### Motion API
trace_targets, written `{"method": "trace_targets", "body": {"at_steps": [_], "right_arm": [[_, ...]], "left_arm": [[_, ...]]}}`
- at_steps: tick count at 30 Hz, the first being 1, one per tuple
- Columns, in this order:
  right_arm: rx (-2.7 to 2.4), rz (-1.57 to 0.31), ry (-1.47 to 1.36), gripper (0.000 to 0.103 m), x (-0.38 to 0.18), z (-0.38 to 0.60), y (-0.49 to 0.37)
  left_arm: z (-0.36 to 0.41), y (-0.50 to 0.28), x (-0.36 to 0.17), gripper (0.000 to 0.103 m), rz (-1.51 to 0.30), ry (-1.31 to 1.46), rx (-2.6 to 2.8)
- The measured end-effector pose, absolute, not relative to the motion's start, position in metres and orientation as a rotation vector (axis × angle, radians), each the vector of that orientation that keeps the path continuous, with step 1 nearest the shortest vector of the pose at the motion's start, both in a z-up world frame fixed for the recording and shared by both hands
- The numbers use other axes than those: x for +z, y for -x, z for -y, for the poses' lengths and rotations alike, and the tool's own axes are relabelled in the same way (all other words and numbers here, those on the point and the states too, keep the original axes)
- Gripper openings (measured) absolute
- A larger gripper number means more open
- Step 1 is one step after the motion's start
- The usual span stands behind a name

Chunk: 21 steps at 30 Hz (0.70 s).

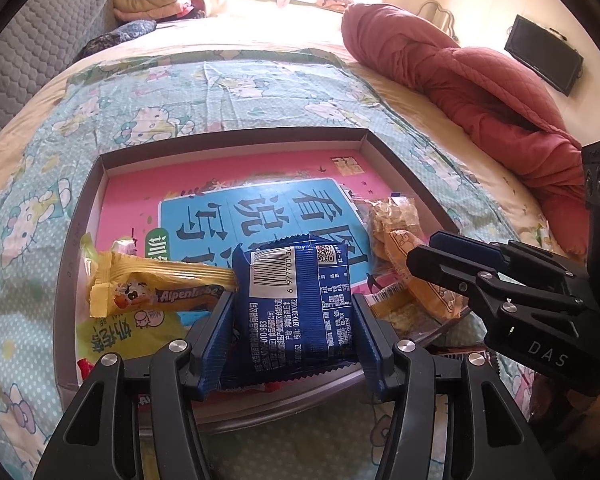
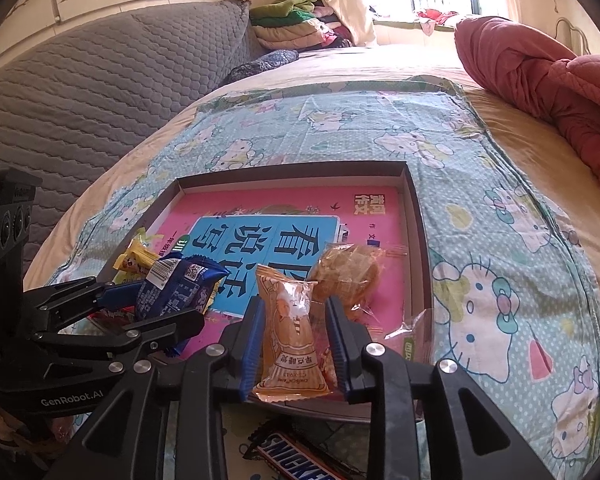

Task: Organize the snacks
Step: 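Release the blue pack into the tray with left tool while right tool releases pastry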

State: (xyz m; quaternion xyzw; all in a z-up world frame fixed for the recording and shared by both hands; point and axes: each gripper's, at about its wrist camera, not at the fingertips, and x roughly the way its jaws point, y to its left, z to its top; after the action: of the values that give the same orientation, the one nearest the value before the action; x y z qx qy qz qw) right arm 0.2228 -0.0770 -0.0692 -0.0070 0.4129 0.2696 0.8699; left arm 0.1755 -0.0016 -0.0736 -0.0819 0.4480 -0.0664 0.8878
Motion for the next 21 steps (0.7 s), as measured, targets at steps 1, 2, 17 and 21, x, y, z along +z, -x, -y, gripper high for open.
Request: {"method": "trace_targets", "body": {"at_steps": [1, 2, 17, 21], "right_arm": [[0.564, -0.865, 0.008, 0.036, -0.069, 0.078, -0.223], [0.565, -0.862, 0.001, 0.038, -0.067, 0.079, -0.223], [0.537, -0.846, -0.039, 0.044, -0.063, 0.091, -0.227], [0.531, -0.843, -0.045, 0.046, -0.063, 0.093, -0.228]], "left_arm": [[0.002, -0.176, -0.074, 0.058, -0.932, 0.168, -0.138], [0.002, -0.176, -0.074, 0.059, -0.934, 0.166, -0.138], [-0.001, -0.173, -0.064, 0.067, -0.918, 0.178, -0.144], [-0.002, -0.172, -0.06, 0.07, -0.915, 0.18, -0.145]]}}
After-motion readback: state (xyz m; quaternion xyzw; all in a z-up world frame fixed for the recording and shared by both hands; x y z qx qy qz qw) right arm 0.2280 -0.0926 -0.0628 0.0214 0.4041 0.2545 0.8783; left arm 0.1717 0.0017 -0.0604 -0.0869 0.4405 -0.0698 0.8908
